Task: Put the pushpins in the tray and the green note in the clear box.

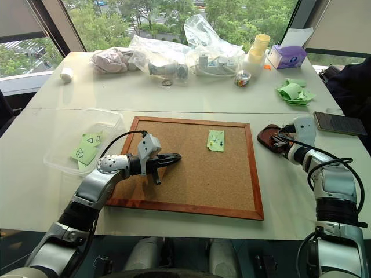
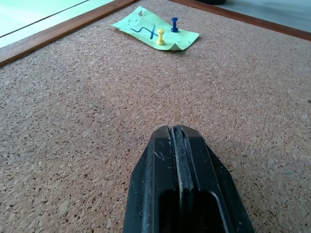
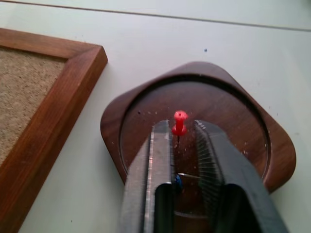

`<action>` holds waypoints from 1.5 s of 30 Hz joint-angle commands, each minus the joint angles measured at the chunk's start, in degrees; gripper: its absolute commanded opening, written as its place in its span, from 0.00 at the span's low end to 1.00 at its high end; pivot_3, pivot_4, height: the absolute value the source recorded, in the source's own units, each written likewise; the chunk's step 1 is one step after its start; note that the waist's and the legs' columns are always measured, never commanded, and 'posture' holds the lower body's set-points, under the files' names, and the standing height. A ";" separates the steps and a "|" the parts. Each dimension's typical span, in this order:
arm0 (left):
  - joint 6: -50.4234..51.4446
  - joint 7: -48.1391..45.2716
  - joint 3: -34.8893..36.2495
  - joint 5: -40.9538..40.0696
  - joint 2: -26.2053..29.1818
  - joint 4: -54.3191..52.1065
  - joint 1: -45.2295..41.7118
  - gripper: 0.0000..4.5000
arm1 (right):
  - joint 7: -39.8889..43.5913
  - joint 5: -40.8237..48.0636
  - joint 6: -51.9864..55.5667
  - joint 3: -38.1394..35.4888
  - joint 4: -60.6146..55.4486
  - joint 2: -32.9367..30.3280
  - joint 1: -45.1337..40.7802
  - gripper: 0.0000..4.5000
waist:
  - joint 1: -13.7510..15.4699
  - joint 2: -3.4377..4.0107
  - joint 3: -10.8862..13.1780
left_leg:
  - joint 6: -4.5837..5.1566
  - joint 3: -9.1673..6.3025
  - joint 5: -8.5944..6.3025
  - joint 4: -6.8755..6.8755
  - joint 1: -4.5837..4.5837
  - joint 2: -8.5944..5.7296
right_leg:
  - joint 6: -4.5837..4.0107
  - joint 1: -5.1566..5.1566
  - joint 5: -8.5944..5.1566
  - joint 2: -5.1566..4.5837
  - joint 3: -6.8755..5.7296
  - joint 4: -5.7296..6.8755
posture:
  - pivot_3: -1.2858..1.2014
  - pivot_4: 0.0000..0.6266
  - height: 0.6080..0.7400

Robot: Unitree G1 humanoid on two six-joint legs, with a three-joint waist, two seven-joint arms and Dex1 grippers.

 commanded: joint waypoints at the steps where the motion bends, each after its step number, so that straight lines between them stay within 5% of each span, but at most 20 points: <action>1: 1.19 0.16 -1.38 1.46 0.28 1.22 1.49 0.00 | 0.23 1.38 0.92 -1.08 -3.45 -0.38 0.05 0.66 | 0.01 0.01 -0.01 | 0.00 -0.01 0.00 0.00 0.00 0.01 | 0.00 0.00 0.00 0.00 0.00 0.00 | 0.52 0.24 1.00; 4: 1.30 0.11 -1.35 1.39 0.37 1.08 1.54 0.00 | 0.30 2.23 2.06 -1.30 -6.87 -0.83 0.14 0.99 | -0.04 0.03 -0.01 | 0.00 -0.01 0.00 0.00 0.00 0.02 | 0.00 -0.01 0.00 -0.01 0.00 0.00 | 0.52 0.24 1.00; 18: 1.11 -0.02 -1.20 1.39 0.46 1.68 1.16 0.00 | 4.65 8.83 12.39 7.46 -28.46 0.73 1.01 0.99 | -0.02 0.05 -0.03 | 0.04 -0.07 -0.03 -0.02 -0.02 0.07 | -0.01 -0.04 0.00 -0.04 0.00 0.00 | 0.52 0.24 1.00; 21: 1.21 0.12 -1.16 1.37 0.44 1.46 1.24 0.00 | 3.75 7.22 11.90 11.09 -29.13 2.52 1.52 0.81 | -0.03 0.05 -0.03 | 0.05 -0.06 -0.03 -0.01 -0.02 0.06 | -0.01 -0.04 0.00 -0.05 0.00 0.00 | 0.52 0.24 1.00; 23: 1.25 0.29 -1.08 1.36 0.43 1.34 1.30 0.00 | 3.18 5.68 10.85 13.33 -28.53 3.46 1.49 0.59 | -0.01 0.05 -0.03 | 0.07 -0.06 -0.04 -0.02 -0.03 0.06 | -0.01 -0.05 0.00 -0.06 0.00 0.00 | 0.52 0.24 1.00; 39: 1.19 1.10 -0.97 1.60 0.85 0.84 1.60 0.00 | 4.08 0.30 3.15 19.05 -20.13 6.44 -0.14 0.59 | -0.06 0.05 -0.03 | 0.07 -0.04 -0.04 -0.02 -0.05 0.04 | -0.01 -0.07 0.00 -0.06 -0.01 0.00 | 0.52 0.24 1.00; 42: 1.15 1.27 -0.95 1.65 0.88 0.78 1.73 0.00 | 4.37 -0.32 2.23 19.41 -19.66 6.46 -0.06 0.42 | -0.09 0.05 -0.03 | 0.07 -0.04 -0.04 -0.02 -0.04 0.04 | -0.01 -0.07 0.00 -0.06 -0.01 0.00 | 0.52 0.24 1.00; 45: 1.08 1.42 -0.93 1.72 0.93 0.85 1.80 0.00 | 4.43 -0.47 2.11 19.04 -20.13 6.50 -0.43 0.09 | -0.08 0.05 -0.03 | 0.07 -0.04 -0.04 -0.02 -0.04 0.04 | -0.01 -0.07 0.00 -0.06 0.00 0.00 | 0.52 0.24 1.00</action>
